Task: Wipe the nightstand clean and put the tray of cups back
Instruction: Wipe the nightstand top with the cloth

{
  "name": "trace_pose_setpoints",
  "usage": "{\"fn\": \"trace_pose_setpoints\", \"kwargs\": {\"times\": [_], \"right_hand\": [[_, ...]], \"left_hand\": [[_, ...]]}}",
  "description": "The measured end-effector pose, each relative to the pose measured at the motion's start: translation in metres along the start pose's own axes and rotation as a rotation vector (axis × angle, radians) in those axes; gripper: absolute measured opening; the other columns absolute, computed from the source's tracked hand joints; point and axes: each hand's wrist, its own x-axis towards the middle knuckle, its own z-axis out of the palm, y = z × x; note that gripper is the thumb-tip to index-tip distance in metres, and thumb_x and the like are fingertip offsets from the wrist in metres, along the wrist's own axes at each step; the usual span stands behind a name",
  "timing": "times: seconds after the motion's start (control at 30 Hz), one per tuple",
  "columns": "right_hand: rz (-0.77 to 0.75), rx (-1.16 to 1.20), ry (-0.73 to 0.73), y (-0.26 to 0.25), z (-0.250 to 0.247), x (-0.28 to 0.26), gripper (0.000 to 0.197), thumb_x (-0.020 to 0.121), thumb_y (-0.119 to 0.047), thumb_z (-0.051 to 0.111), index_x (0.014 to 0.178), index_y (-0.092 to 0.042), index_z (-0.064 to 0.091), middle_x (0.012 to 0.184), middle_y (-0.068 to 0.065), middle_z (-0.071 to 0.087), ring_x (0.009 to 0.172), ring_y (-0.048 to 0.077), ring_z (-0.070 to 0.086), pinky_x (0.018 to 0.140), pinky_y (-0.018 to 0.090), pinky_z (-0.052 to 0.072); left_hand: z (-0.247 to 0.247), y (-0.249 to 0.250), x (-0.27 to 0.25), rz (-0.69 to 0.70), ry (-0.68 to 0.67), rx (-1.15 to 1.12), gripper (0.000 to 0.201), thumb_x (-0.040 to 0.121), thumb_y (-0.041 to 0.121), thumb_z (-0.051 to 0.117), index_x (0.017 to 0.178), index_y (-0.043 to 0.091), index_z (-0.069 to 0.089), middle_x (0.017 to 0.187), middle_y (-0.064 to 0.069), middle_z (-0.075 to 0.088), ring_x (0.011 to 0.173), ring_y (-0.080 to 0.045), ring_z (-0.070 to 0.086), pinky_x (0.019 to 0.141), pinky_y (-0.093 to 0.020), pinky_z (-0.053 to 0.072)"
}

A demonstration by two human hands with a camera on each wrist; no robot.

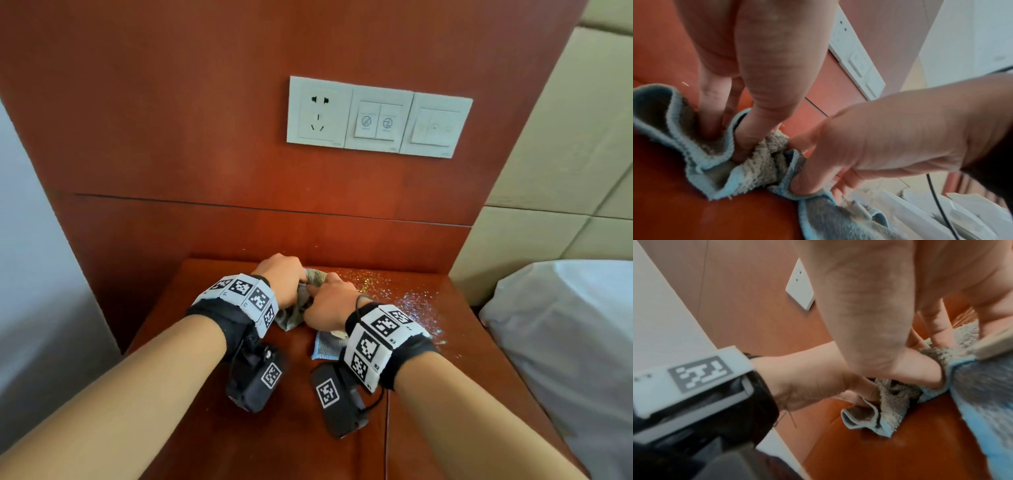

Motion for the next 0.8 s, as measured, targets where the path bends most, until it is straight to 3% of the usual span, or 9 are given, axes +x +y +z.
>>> {"fn": "trace_pose_setpoints", "kwargs": {"times": [0.07, 0.17, 0.23, 0.3, 0.4, 0.43, 0.53, 0.7, 0.8], "right_hand": [[0.025, -0.016, -0.011, 0.028, 0.008, -0.009, 0.058, 0.097, -0.033, 0.037, 0.152, -0.021, 0.027, 0.147, 0.013, 0.028, 0.134, 0.033, 0.032, 0.104, 0.038, 0.035], [-0.011, -0.134, -0.021, 0.066, 0.021, -0.031, 0.049, 0.094, -0.032, 0.033, 0.138, -0.015, 0.044, 0.141, 0.013, 0.045, 0.123, 0.031, 0.04, 0.092, 0.032, 0.036], [-0.008, -0.225, -0.031, 0.087, 0.028, -0.047, 0.034, 0.096, -0.023, 0.038, 0.12, -0.008, 0.057, 0.136, 0.015, 0.053, 0.118, 0.03, 0.048, 0.08, 0.026, 0.038], [0.006, -0.226, 0.017, 0.107, 0.034, -0.062, 0.038, 0.092, -0.02, 0.047, 0.127, -0.009, 0.058, 0.127, 0.017, 0.056, 0.115, 0.032, 0.054, 0.067, 0.026, 0.037], [0.084, -0.193, -0.049, 0.124, 0.034, -0.081, 0.038, 0.099, -0.013, 0.039, 0.134, -0.007, 0.052, 0.095, 0.009, 0.053, 0.121, 0.031, 0.05, 0.079, 0.024, 0.026], [0.114, -0.193, -0.065, 0.127, 0.031, -0.086, 0.038, 0.101, -0.012, 0.034, 0.136, -0.006, 0.05, 0.097, 0.008, 0.053, 0.123, 0.029, 0.048, 0.081, 0.023, 0.026], [0.128, -0.263, -0.056, 0.138, 0.024, -0.087, 0.041, 0.103, -0.013, 0.032, 0.141, -0.007, 0.045, 0.137, 0.015, 0.05, 0.127, 0.027, 0.046, 0.095, 0.026, 0.031], [0.147, -0.257, -0.064, 0.159, 0.011, -0.068, 0.052, 0.104, -0.015, 0.034, 0.154, -0.015, 0.021, 0.15, 0.013, 0.039, 0.135, 0.025, 0.04, 0.104, 0.027, 0.028], [0.168, -0.205, -0.035, 0.174, 0.005, -0.046, 0.052, 0.104, -0.016, 0.033, 0.154, -0.017, 0.02, 0.146, 0.014, 0.042, 0.133, 0.027, 0.041, 0.102, 0.028, 0.031]], "left_hand": [[0.009, 0.035, 0.004, 0.027, 0.014, 0.033, 0.035, 0.081, -0.001, 0.051, 0.104, 0.016, 0.072, 0.091, -0.008, 0.064, 0.088, -0.034, 0.064, 0.067, -0.035, 0.049], [0.016, 0.085, 0.007, 0.078, -0.001, 0.097, 0.029, 0.084, 0.003, 0.054, 0.107, 0.012, 0.07, 0.102, -0.013, 0.068, 0.091, -0.035, 0.065, 0.075, -0.037, 0.055], [0.02, 0.111, 0.005, 0.125, -0.032, 0.101, 0.025, 0.083, 0.003, 0.056, 0.102, 0.009, 0.072, 0.093, -0.013, 0.067, 0.084, -0.032, 0.064, 0.069, -0.034, 0.052], [0.025, 0.132, 0.002, 0.164, -0.055, 0.096, 0.019, 0.081, 0.004, 0.06, 0.095, 0.007, 0.072, 0.082, -0.01, 0.064, 0.076, -0.029, 0.059, 0.064, -0.03, 0.047], [0.035, 0.159, 0.006, 0.209, -0.052, 0.102, 0.016, 0.08, 0.005, 0.062, 0.091, 0.006, 0.073, 0.088, -0.012, 0.07, 0.08, -0.028, 0.064, 0.067, -0.031, 0.051], [0.038, 0.166, 0.01, 0.214, -0.038, 0.089, 0.018, 0.08, 0.005, 0.061, 0.092, 0.007, 0.074, 0.091, -0.012, 0.072, 0.084, -0.028, 0.066, 0.071, -0.034, 0.055], [0.039, 0.181, 0.019, 0.192, 0.02, 0.03, 0.028, 0.08, 0.003, 0.056, 0.1, 0.011, 0.075, 0.097, -0.013, 0.072, 0.091, -0.032, 0.067, 0.08, -0.038, 0.058], [0.042, 0.19, 0.04, 0.126, 0.061, 0.002, 0.017, 0.085, 0.004, 0.056, 0.092, 0.005, 0.072, 0.091, -0.015, 0.07, 0.086, -0.033, 0.068, 0.07, -0.035, 0.056], [0.042, 0.194, 0.055, 0.101, 0.077, -0.008, 0.016, 0.087, 0.004, 0.054, 0.093, 0.003, 0.069, 0.095, -0.016, 0.07, 0.088, -0.033, 0.067, 0.07, -0.034, 0.054]]}}
